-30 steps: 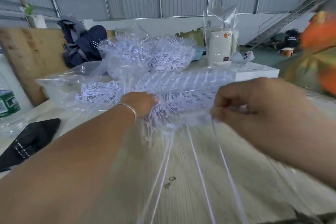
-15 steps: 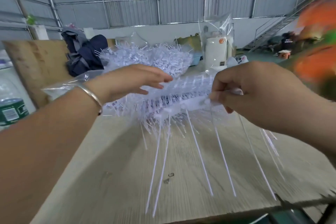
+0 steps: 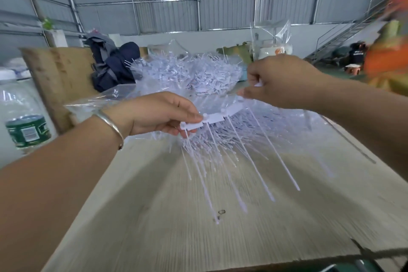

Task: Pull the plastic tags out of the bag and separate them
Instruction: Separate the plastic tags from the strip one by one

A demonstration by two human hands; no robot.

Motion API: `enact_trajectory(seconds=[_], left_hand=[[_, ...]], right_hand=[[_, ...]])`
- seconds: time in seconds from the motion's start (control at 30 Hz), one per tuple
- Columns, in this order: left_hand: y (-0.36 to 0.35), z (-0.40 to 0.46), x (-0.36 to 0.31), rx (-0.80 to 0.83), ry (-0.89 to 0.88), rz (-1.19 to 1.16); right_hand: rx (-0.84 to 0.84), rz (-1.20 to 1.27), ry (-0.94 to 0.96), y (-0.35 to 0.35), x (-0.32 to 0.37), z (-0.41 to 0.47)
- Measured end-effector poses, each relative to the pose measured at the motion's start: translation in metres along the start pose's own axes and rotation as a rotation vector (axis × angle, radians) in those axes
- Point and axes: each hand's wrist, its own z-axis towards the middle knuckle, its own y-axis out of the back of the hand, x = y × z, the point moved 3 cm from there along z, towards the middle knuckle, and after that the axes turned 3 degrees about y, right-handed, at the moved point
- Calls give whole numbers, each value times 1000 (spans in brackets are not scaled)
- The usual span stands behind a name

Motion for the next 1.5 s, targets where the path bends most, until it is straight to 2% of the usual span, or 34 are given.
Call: enact_trajectory(seconds=[0.1,0.17,0.3,0.37,0.47,0.53,0.63,0.73,0.9,1.0,1.1,1.23,1.5], left_hand=[[2,13,12,-62,30,-73],[4,25,21,-137,46,-120],[3,45,39,-294,100,-186],[-2,51,47,-355,123,-139],[-13,58,57,-441,101,-18],[-21,62,65,-510,59,-32],[-29,61,75,-590,-2,-99],[-33,58,81,-597,-86,-94],[-35,50,73,-597,-232,-117],[-42,47,66,-584,-273,-184],[-46,43,61,-537,-279,-310],[-47,40,58,-447,-261,-491],[-48,42,63,-348,-167,-627]], right_hand=[[-86,-316,69,-8,4,20],[-73,-460,125,-22,10,30],[141,-503,20,-73,3,36],[242,-468,-45,-105,-6,29],[284,-277,-111,-146,-13,16],[154,-103,-131,-158,-16,11],[-132,218,-126,-158,-11,6],[-236,380,-42,-149,2,1],[-201,481,51,-137,20,-2],[-193,662,27,-140,25,-7],[-143,794,-23,-139,21,-9],[-81,1130,-146,-132,21,-10],[-122,1275,-140,-127,15,-14]])
